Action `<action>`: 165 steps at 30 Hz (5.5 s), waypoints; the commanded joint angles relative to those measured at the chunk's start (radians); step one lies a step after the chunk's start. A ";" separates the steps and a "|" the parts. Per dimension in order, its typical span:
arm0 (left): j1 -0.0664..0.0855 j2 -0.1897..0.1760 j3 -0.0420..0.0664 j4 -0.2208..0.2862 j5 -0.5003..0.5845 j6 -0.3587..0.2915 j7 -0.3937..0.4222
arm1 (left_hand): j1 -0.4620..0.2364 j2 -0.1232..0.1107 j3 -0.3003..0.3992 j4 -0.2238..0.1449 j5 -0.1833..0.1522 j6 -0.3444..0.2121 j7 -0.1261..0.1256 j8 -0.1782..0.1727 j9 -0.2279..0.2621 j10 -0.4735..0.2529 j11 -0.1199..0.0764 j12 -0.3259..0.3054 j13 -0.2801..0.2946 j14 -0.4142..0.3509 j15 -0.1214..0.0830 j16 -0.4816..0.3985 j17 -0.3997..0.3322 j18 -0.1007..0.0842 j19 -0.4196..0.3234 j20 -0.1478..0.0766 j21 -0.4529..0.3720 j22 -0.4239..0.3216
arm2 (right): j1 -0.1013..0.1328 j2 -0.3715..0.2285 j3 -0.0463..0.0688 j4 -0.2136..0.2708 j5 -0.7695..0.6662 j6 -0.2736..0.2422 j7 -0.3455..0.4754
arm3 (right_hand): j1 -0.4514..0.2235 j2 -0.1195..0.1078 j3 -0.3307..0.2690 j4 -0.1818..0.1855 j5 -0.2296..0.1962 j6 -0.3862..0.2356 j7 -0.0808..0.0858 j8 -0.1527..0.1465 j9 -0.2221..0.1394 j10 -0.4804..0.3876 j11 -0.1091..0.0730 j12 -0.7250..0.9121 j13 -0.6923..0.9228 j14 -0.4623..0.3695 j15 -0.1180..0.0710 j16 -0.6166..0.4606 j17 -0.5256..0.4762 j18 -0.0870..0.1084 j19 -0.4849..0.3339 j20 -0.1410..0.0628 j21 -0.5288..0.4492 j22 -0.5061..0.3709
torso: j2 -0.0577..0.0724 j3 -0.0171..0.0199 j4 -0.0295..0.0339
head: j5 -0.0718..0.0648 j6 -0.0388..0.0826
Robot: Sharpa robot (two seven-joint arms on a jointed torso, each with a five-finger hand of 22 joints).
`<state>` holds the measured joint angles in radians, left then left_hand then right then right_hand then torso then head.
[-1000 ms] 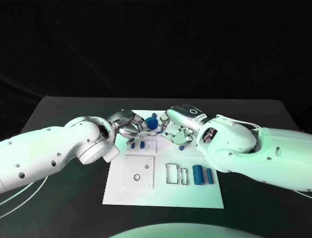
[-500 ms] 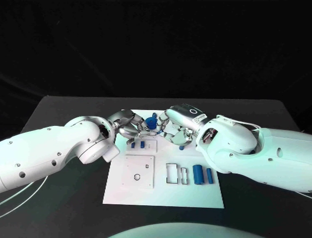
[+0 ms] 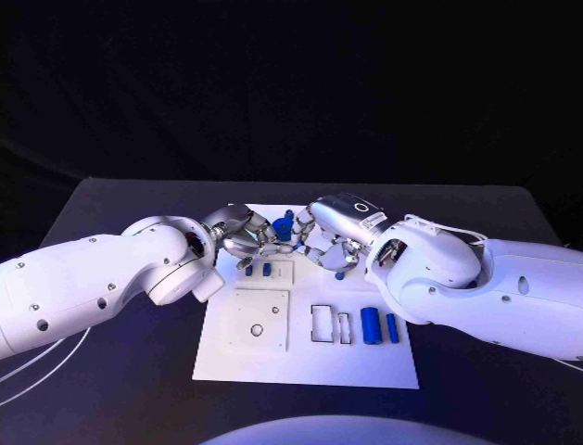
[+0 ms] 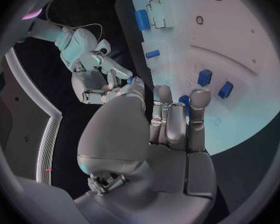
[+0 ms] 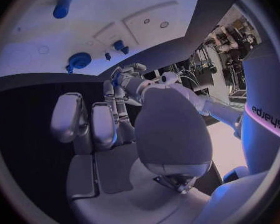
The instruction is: Assemble the parts on the task board
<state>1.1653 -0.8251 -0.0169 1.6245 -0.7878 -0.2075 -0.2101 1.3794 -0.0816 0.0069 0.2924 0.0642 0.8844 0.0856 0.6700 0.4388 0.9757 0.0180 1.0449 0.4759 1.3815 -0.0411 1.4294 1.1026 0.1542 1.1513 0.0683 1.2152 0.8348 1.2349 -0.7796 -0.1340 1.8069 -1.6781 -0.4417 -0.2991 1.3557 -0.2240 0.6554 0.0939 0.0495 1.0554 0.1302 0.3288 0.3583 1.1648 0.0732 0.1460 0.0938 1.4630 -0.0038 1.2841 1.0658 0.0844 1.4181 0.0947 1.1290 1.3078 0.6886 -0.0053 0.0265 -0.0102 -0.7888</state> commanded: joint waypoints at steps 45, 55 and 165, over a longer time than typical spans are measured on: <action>0.000 -0.022 0.001 -0.006 0.008 0.008 0.009 | 0.019 -0.001 0.008 0.000 -0.002 -0.008 -0.004 0.004 -0.004 -0.009 -0.001 0.006 0.002 0.010 0.001 0.007 0.006 -0.010 -0.001 0.001 0.000 -0.007 | 0.000 0.003 0.001 0.000 0.003 -0.012 0.012 | 0.009 0.000 0.006 -0.022 0.003 0.000 0.001 -0.004 0.008 0.032 -0.003 -0.003 -0.003 0.013 -0.007 0.019 0.020 -0.008 0.021 -0.003 0.043 0.117 | 0.001 0.0001 -0.0017 | 0.002 -0.007; 0.001 -0.090 0.011 -0.026 0.075 -0.008 0.035 | 0.037 -0.001 0.012 -0.001 -0.001 -0.012 -0.002 0.004 -0.007 -0.015 0.000 0.004 0.002 0.007 0.003 0.006 0.003 -0.009 -0.006 0.002 -0.003 -0.012 | -0.005 0.013 0.000 -0.006 -0.025 -0.018 0.017 | 0.009 -0.002 0.005 -0.023 0.003 -0.001 0.001 -0.005 0.008 0.032 -0.003 -0.004 -0.004 0.013 -0.007 0.019 0.019 -0.008 0.021 -0.003 0.043 0.117 | -0.001 0.0009 0.0001 | 0.015 -0.014; 0.022 -0.102 0.035 -0.103 0.476 -0.136 0.355 | 0.060 0.000 0.023 -0.001 0.001 -0.121 0.062 -0.025 -0.062 -0.129 0.062 -0.087 -0.066 -0.164 0.059 -0.086 -0.240 0.030 -0.178 0.052 -0.172 -0.246 | -0.219 0.130 -0.006 -0.099 -0.125 -0.022 0.059 | 0.011 0.001 0.006 -0.032 0.003 -0.001 0.003 -0.007 0.013 0.036 -0.002 -0.010 -0.007 0.013 -0.007 0.020 0.019 -0.007 0.021 -0.004 0.039 0.118 | -0.001 -0.0014 -0.0006 | 0.252 -0.084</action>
<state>1.1861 -0.9293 0.0175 1.5210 -0.3174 -0.3596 0.1398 1.4382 -0.0779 0.0252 0.2911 0.0643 0.7685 0.1480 0.6498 0.3777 0.8541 0.0823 0.9641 0.4113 1.2167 0.0163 1.3397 0.8622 0.1705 0.9739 0.1162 1.0478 0.5899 1.0166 -0.6508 -0.1402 1.7059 -1.7886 -0.4756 -0.2461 1.3556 -0.2240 0.6610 0.0663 0.0476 1.0559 0.1300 0.3248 0.3698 1.1949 0.0718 0.1326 0.0853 1.4630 -0.0038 1.3012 1.0839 0.0844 1.4324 0.0948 1.1704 1.3073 0.6878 -0.0071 0.0259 0.2423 -0.8728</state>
